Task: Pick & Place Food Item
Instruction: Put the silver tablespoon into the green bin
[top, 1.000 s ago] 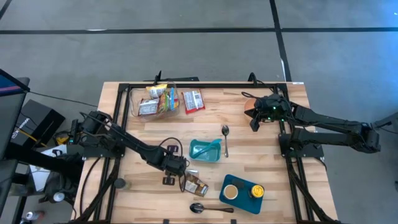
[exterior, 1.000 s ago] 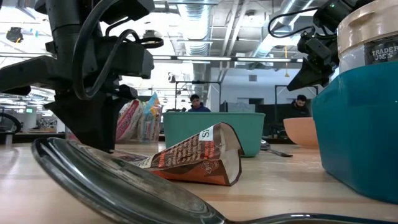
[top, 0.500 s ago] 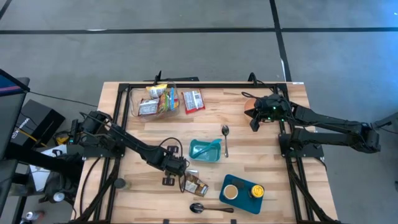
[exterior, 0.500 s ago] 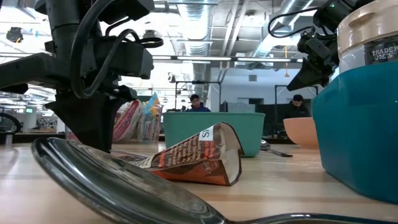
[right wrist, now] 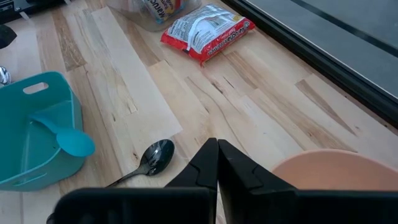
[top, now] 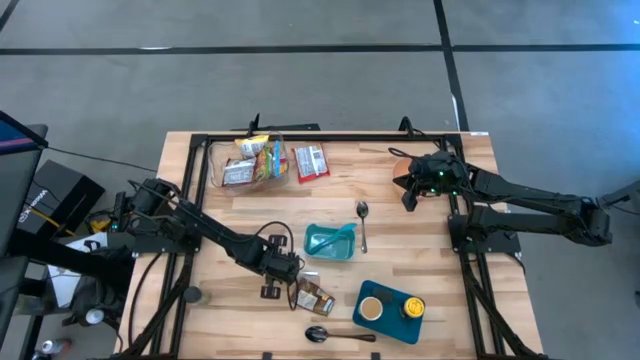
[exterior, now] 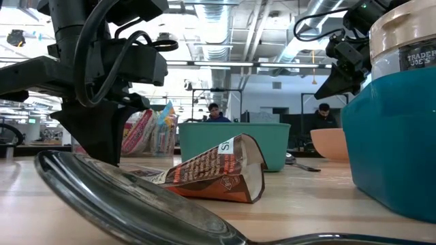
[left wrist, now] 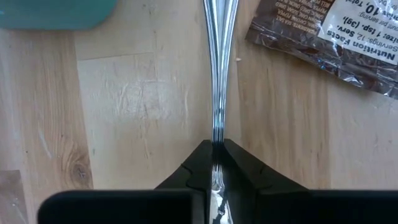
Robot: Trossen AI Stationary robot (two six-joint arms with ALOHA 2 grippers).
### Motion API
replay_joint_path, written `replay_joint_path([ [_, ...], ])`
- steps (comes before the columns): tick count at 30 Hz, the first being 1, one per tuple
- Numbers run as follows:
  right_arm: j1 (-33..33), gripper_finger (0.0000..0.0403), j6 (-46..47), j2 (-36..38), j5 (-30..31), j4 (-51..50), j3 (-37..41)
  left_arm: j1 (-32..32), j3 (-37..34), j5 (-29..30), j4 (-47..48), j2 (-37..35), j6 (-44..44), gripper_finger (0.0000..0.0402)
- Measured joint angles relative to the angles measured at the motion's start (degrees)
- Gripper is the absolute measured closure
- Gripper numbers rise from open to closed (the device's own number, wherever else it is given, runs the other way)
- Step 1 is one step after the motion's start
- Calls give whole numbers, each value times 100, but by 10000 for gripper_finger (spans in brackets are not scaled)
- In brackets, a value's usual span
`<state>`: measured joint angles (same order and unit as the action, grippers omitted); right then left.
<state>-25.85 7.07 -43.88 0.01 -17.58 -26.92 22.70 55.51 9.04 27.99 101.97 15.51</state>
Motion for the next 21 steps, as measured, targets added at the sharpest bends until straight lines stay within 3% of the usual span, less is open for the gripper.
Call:
replay_joint_path([
  [21, 1, 403, 0, 0, -2, 0, 0, 0, -7, 7, -59, -2, -2, 389],
])
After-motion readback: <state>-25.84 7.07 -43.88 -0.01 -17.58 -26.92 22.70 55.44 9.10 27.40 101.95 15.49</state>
